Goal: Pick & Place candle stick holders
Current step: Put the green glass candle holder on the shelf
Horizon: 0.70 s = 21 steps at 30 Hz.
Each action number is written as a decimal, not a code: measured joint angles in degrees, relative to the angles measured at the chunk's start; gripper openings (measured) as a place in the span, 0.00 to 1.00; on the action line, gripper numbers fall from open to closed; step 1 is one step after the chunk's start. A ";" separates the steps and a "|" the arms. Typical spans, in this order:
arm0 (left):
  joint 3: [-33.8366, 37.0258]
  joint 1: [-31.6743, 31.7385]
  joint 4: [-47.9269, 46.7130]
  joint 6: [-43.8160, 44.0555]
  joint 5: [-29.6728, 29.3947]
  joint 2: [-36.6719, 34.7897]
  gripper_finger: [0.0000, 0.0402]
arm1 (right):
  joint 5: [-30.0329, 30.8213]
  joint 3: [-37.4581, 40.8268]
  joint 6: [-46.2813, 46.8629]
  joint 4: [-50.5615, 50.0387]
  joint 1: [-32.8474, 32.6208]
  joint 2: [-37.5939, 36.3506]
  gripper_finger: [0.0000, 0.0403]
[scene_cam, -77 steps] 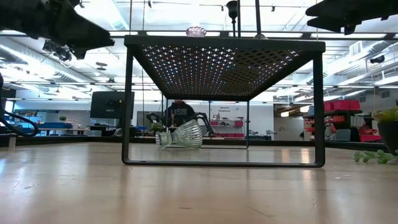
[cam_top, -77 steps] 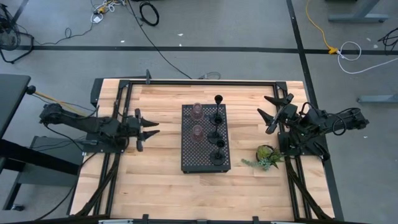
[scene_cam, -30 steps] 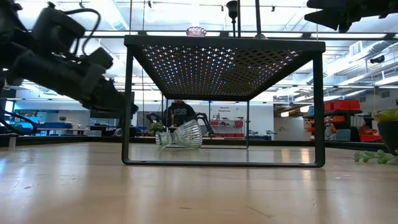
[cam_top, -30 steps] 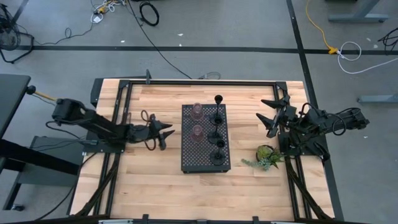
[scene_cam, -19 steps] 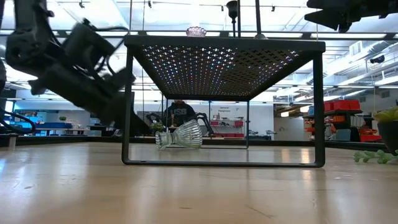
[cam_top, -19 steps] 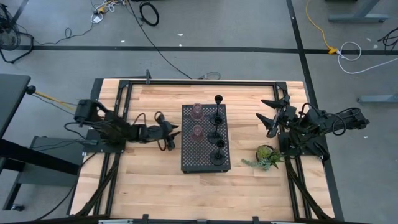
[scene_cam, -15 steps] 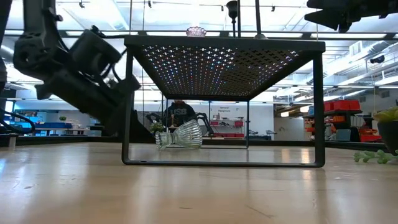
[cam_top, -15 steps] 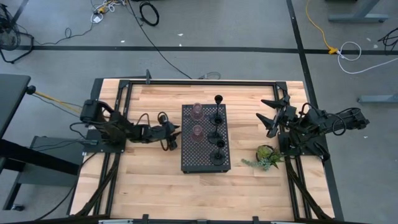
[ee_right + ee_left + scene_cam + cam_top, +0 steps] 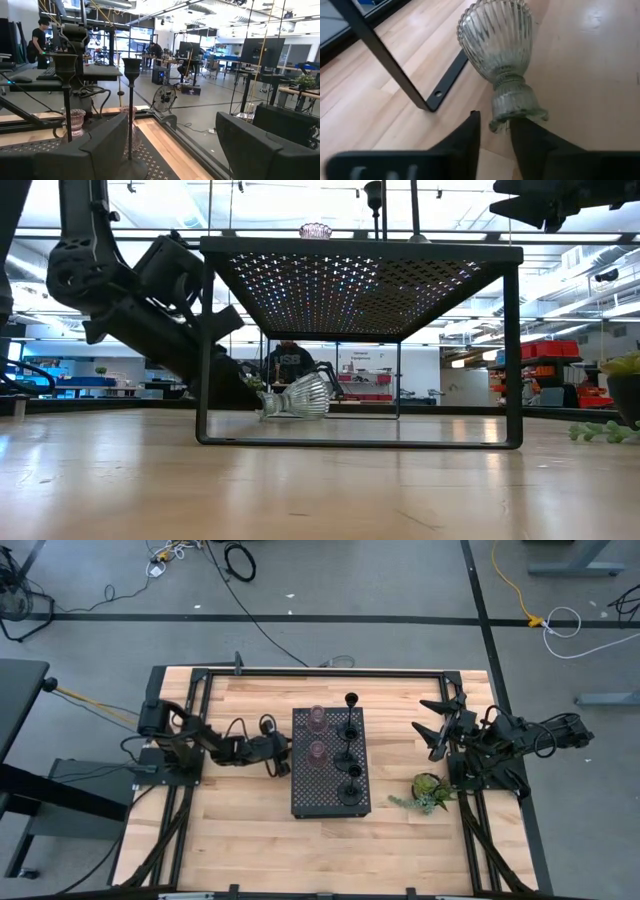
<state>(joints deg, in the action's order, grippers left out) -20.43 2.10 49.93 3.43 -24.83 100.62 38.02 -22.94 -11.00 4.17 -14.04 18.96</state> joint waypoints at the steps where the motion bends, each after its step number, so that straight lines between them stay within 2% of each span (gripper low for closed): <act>1: 0.00 0.41 0.00 0.19 0.65 0.00 0.23 | -0.02 0.00 0.00 0.00 0.00 0.00 0.74; 4: 0.02 1.44 -0.09 0.45 3.54 0.00 0.07 | 0.04 0.00 -0.01 -0.02 0.00 0.00 0.74; 5: 0.02 1.76 -0.07 0.79 4.30 0.00 0.04 | 0.04 0.00 -0.19 -0.03 0.02 0.00 0.74; 9: 0.16 2.37 -0.54 2.11 6.64 0.00 0.02 | 0.04 0.00 -0.42 -0.05 0.00 0.00 0.74; 14: 0.26 1.34 -1.36 4.31 6.86 -0.11 0.02 | 0.02 0.00 -0.42 -0.02 0.02 0.00 0.74; 21: 0.28 -4.29 -3.47 7.34 6.62 -1.49 0.02 | 0.04 0.00 -0.42 -0.05 0.00 0.00 0.74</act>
<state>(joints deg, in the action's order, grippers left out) -20.14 -2.19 46.46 10.76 -18.21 99.13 38.06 -22.94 -11.42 4.12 -14.04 18.96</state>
